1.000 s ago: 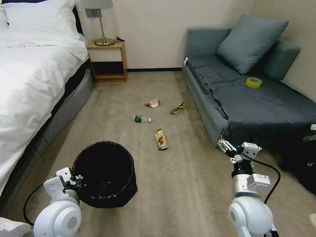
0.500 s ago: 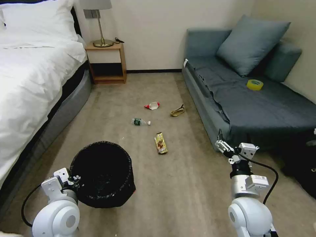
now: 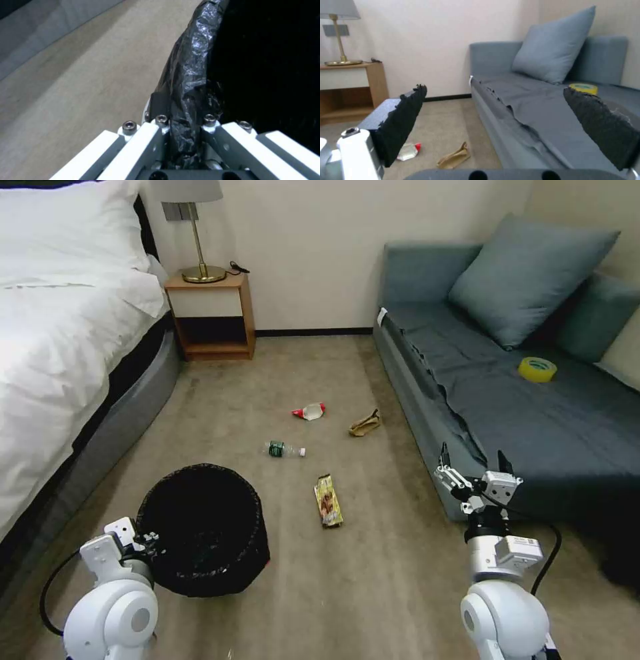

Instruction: Pick up the trash bin, then pick up the garbage on the floor and place it into the trash bin.

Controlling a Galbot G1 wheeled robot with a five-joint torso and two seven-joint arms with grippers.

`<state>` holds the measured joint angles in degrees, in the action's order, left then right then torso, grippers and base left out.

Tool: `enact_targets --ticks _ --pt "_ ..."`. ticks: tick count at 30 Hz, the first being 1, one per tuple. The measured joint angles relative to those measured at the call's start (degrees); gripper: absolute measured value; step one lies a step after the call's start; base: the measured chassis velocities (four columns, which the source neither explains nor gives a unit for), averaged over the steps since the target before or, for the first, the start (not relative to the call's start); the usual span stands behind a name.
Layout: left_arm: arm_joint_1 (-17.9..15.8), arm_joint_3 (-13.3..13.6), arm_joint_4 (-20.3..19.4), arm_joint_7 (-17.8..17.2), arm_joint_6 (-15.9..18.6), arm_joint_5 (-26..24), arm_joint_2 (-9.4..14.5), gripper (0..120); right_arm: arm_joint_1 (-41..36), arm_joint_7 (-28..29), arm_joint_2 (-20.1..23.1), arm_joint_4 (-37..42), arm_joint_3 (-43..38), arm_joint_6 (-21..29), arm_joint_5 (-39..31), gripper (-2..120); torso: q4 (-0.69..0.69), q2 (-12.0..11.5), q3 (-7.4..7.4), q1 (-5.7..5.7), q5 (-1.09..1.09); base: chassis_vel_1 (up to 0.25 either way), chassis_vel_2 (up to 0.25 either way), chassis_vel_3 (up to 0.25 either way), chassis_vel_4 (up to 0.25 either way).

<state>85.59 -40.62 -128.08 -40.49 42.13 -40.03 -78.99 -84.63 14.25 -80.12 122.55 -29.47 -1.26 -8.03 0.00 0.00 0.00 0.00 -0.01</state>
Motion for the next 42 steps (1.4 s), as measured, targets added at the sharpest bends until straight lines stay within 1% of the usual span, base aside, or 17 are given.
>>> enact_targets --ticks 13,18,29,37,40,42 --pt "0.04 -0.99 0.21 0.18 0.0 -0.06 -0.37 3 0.33 -0.3 -0.04 -0.58 0.45 -1.18 0.21 100 0.0 0.0 0.0 0.0 0.01 -0.204 0.199 0.21 -0.202" --pt "0.11 -1.9 0.18 0.25 0.0 -0.19 -0.53 3 0.65 -0.97 0.11 -0.86 0.9 -2.05 0.43 100 0.0 0.0 0.0 0.0 0.0 -0.133 0.165 0.144 -0.14" --pt "-0.01 -3.83 0.96 0.72 0.0 -0.85 -0.53 3 1.97 -1.28 0.15 -2.24 2.41 -1.24 1.0 100 0.0 0.0 -0.01 0.0 0.01 -0.031 0.027 0.025 -0.03" --pt "-0.23 -3.82 1.34 0.8 0.0 -0.62 -0.73 3 2.77 -1.4 0.16 -3.46 2.98 -1.58 1.09 100 0.0 0.0 0.0 0.0 0.01 -0.065 0.078 0.079 -0.084" --pt "-0.23 -3.82 1.43 0.85 0.0 -0.56 -0.8 3 3.59 -1.75 1.04 -4.35 3.53 -1.91 0.84 100 0.0 0.0 0.0 0.0 0.01 -0.017 0.021 0.025 -0.029" --pt "-0.21 -3.85 1.45 0.89 0.0 -0.51 -0.8 3 4.42 -1.53 2.22 -4.91 5.12 0.55 -1.32 100 0.0 0.0 0.0 0.0 0.01 0.0 0.0 0.0 0.0"
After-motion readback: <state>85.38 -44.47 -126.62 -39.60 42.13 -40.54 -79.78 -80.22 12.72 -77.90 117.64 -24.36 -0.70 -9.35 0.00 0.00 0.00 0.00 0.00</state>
